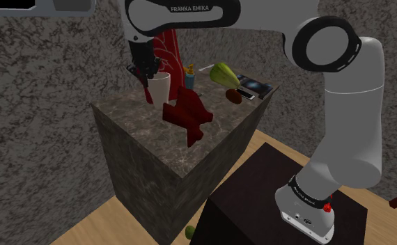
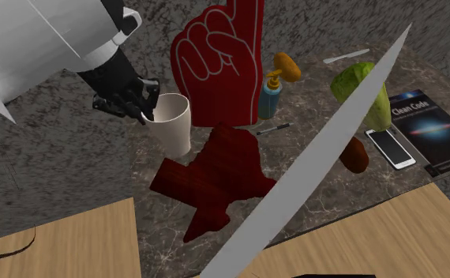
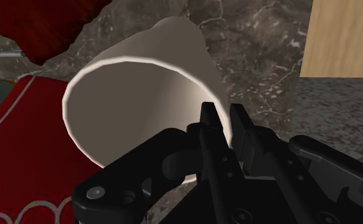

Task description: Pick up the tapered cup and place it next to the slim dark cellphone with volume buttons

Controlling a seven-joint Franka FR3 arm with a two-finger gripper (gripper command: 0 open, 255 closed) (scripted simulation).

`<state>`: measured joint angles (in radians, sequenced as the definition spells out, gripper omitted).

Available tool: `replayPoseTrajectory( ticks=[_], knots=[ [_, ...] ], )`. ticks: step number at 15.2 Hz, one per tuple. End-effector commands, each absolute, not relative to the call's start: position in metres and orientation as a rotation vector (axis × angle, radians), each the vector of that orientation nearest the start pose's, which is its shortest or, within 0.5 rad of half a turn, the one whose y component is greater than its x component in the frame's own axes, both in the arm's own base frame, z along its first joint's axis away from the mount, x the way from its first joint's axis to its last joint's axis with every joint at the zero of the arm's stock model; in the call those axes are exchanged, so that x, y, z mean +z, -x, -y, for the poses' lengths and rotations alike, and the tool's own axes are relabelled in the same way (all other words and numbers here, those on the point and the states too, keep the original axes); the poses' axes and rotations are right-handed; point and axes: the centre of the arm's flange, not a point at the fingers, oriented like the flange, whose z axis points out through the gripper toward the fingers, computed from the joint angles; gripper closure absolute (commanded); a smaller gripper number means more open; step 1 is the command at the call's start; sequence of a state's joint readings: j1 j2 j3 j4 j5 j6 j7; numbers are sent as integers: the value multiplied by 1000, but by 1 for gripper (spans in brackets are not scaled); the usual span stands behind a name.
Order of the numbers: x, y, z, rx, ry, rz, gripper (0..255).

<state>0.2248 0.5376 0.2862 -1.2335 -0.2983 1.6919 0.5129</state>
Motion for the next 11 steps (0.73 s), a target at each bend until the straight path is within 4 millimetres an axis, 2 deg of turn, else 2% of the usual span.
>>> replayPoseTrajectory(
  ticks=[1, 11],
  knots=[
    [476, -648, -277, -34, 3301, 15, 255],
    [529, -648, -277, -34, 3301, 15, 255]
  ],
)
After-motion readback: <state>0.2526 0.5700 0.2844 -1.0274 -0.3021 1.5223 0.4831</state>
